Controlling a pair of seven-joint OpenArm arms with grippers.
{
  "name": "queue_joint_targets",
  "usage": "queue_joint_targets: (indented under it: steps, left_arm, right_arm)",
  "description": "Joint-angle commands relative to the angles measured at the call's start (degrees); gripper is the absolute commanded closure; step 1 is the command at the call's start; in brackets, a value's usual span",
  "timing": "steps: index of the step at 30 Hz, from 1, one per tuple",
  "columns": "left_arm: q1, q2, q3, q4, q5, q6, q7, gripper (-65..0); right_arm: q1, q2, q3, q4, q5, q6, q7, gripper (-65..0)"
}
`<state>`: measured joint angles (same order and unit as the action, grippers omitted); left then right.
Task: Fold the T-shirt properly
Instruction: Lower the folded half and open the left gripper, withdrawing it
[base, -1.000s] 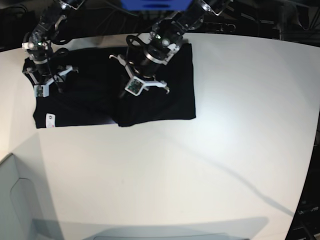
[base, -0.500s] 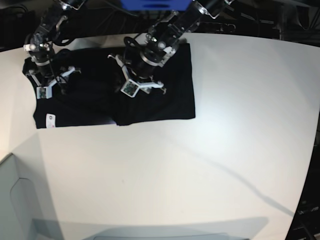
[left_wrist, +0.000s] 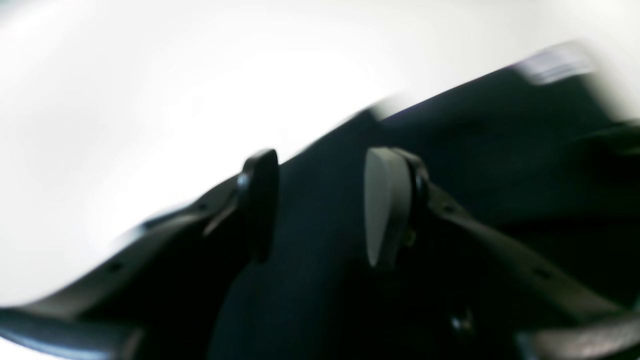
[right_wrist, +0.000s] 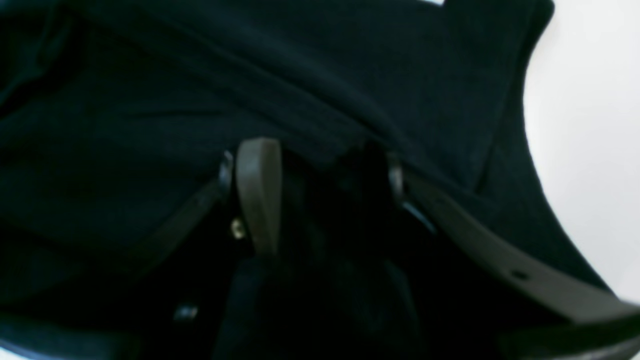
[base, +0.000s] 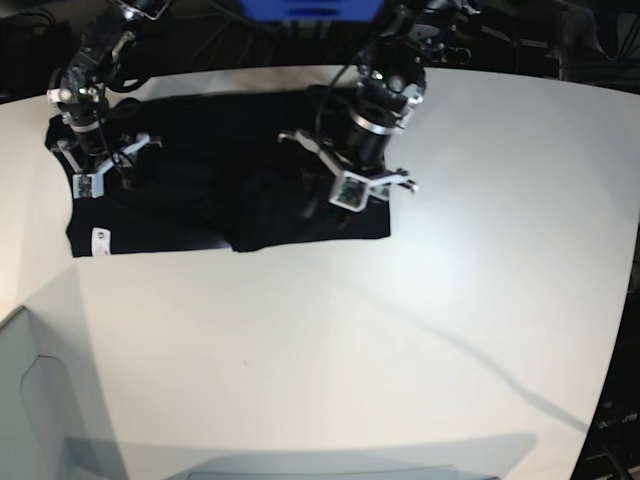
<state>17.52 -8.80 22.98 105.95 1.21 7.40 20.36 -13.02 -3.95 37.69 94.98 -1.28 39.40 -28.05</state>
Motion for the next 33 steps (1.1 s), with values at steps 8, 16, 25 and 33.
queue_joint_targets:
  steps: [8, 16, 25, 33]
  left_arm:
    - [2.22, 0.67, 4.67, -4.98, -0.03, -1.11, -1.68, -27.5]
    - [-4.64, -0.21, 21.98, -7.8, -0.03, -1.11, -1.68, -27.5]
    - [-5.34, -3.73, 24.62, -1.73, -0.2, -0.67, -1.77, -27.5]
    - [0.55, -11.03, 4.31, 4.42, -12.77, -0.76, -1.85, -27.5]
  right_arm:
    - [0.4, 0.38, 0.07, 1.24, 0.88, 0.6, 1.2, -27.4]
    - [0.14, 0.3, 0.77, 8.89, 1.15, 0.6, 1.28, -27.7]
    - [3.83, 0.38, 9.3, 8.98, 0.97, 0.6, 1.2, -27.9]
    - [5.15, 5.66, 10.97, -2.1, 0.97, 0.6, 1.11, -32.1]
